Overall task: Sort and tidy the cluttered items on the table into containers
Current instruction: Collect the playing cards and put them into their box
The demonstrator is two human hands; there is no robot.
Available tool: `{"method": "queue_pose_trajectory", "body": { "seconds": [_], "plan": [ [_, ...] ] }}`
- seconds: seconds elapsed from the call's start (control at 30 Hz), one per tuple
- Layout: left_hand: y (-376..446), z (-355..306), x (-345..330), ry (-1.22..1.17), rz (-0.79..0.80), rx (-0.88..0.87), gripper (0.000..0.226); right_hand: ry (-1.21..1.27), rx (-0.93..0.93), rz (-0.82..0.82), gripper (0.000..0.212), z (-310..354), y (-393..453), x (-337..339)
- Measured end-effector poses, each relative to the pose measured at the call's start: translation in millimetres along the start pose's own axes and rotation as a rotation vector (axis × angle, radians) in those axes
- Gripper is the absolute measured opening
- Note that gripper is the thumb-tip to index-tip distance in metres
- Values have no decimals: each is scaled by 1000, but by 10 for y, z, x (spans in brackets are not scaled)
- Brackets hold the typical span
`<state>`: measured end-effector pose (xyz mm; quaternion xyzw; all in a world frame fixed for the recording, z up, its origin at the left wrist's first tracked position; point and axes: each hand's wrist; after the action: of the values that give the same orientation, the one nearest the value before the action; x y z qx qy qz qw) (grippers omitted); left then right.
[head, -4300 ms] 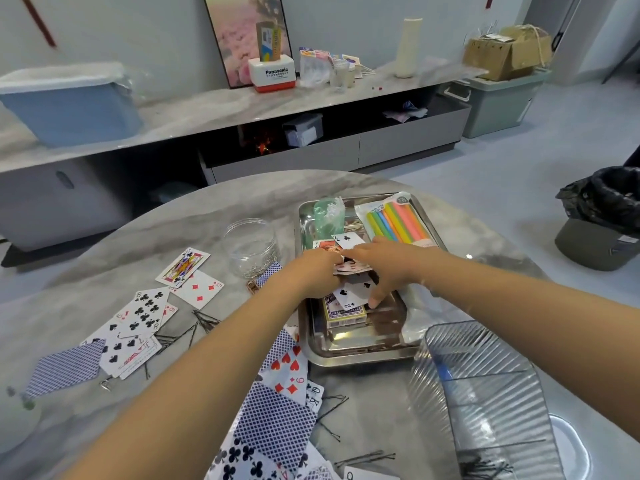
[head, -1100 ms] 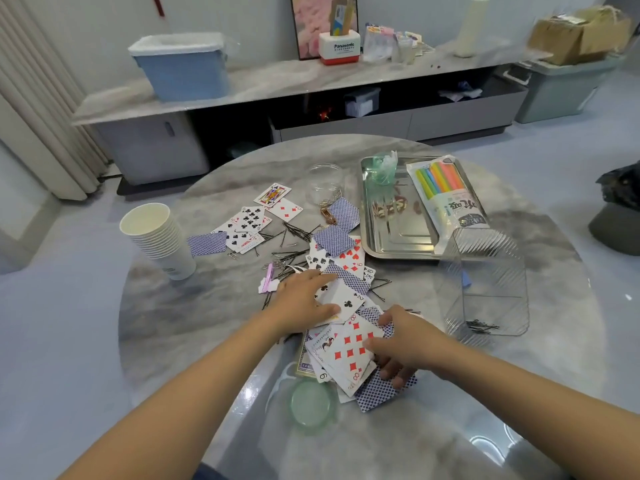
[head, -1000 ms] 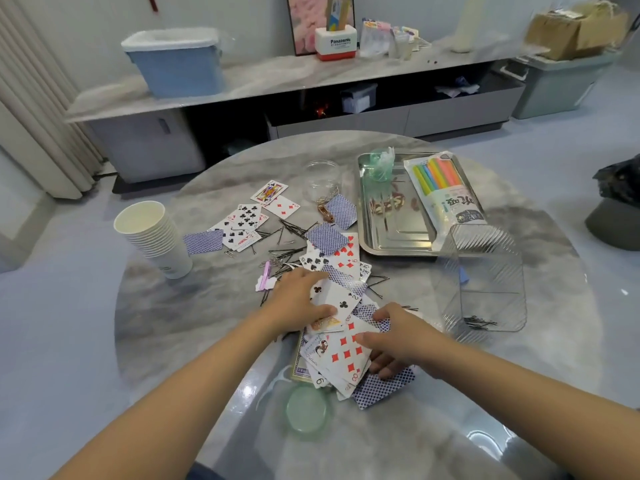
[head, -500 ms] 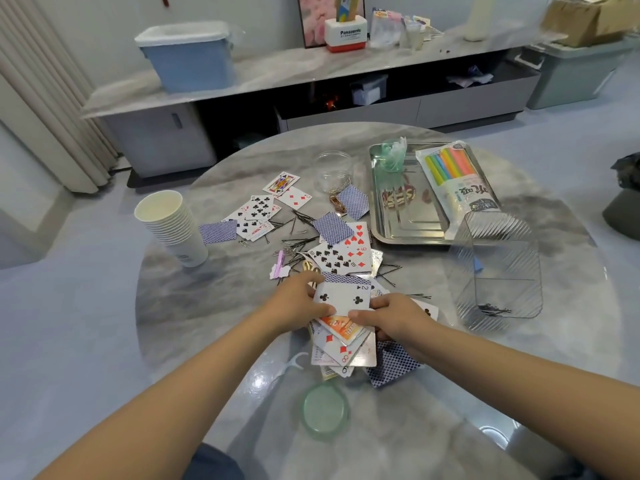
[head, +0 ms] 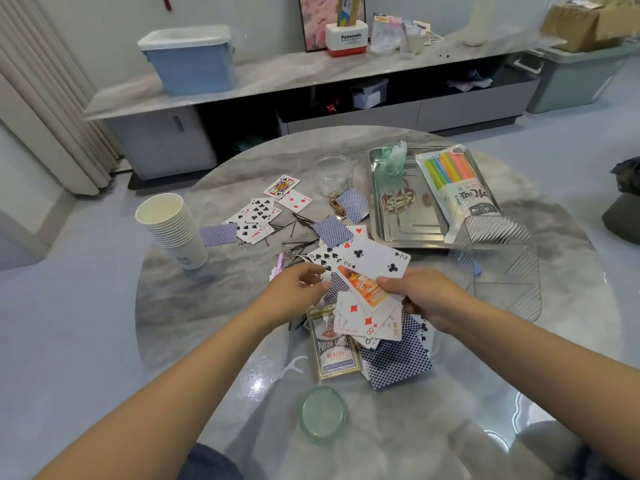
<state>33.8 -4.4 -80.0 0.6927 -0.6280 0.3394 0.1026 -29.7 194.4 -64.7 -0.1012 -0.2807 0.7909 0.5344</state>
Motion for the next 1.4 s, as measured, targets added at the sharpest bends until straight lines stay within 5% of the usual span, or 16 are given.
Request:
{"method": "queue_pose_trajectory", "body": {
  "seconds": [0.17,0.37,0.8,1.4],
  "plan": [
    [-71,-144,-7,-400,139,-31,23,32,177,22,10,51,-42,2],
    [-151,-155,-77,-250,16,-96,19,23,440,26,17,-61,-106,-166],
    [-127,-148,-264,-429,-12,-82,21,-120,526,-15,26,-222,-70,-74],
    [-112,-204,-717,128,-60,-187,33,-300,505,-70,16,-460,43,-39]
  ]
}}
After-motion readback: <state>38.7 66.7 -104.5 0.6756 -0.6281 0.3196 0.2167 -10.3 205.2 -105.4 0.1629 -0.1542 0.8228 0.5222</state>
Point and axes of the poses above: each hand's wrist, its own y-axis towards the middle knuckle, its own x-axis out of the back of the hand, z = x × y, and after that the axes turned 5 degrees about y, right-handed
